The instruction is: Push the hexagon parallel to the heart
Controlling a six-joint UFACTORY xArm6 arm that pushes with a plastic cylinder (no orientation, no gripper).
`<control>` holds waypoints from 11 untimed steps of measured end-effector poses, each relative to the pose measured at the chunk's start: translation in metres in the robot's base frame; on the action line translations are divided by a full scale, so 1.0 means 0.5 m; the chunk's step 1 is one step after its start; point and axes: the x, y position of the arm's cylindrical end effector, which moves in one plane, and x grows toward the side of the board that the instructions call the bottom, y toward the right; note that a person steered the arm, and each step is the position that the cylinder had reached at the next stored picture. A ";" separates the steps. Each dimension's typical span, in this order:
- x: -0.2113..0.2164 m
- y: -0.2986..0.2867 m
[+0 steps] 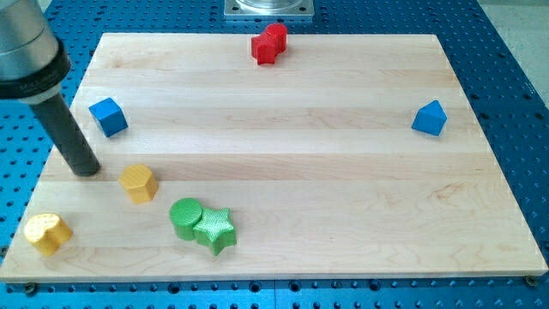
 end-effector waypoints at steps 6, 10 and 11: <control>0.127 0.150; 0.234 0.203; 0.276 0.196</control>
